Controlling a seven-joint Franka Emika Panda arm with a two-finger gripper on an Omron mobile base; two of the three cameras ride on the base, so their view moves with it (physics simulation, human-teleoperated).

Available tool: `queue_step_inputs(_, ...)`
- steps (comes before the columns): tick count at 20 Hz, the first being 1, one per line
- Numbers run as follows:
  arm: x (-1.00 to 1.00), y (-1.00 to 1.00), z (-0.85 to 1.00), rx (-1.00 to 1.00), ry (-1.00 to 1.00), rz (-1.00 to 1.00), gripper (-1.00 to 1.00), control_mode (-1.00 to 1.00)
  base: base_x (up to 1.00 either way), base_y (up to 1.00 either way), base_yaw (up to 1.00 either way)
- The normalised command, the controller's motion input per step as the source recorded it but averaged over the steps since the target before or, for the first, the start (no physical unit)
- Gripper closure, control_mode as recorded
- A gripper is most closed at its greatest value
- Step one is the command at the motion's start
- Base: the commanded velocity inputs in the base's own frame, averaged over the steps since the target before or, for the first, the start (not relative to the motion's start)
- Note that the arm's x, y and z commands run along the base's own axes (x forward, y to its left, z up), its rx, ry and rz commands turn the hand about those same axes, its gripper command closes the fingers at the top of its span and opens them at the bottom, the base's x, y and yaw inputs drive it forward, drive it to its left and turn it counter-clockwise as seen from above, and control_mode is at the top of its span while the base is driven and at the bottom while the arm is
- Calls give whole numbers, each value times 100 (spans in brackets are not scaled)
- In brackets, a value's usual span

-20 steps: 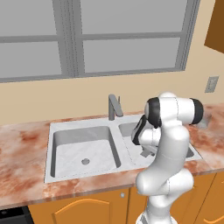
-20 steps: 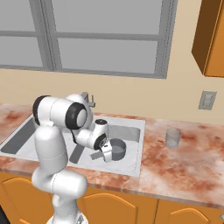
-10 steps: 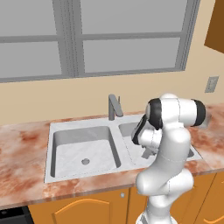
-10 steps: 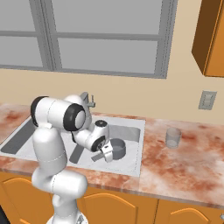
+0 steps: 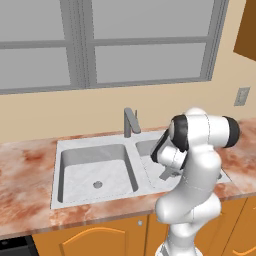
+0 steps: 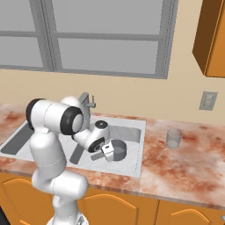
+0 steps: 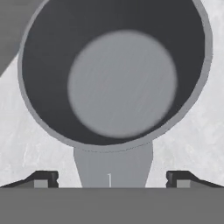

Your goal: Move any existing items from the left basin to the right basin for drying. Then move the glass cup from the counter to the left basin of the sink for washing.

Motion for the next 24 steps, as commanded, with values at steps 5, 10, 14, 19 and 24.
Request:
queue_step_inputs(5,-8,-6,58,0,-10,0,-100,-100,0,0,0)
queue_step_inputs(10,-1,-5,80,-2,-8,0,-100,-100,0,0,0)
queue_step_inputs(14,0,-4,85,-6,-1,0,-100,-100,0,0,0)
queue_step_inputs(19,0,-12,79,-9,1,0,-100,-100,0,0,0)
queue_step_inputs(24,0,-19,66,-7,5,0,-100,-100,0,0,0)
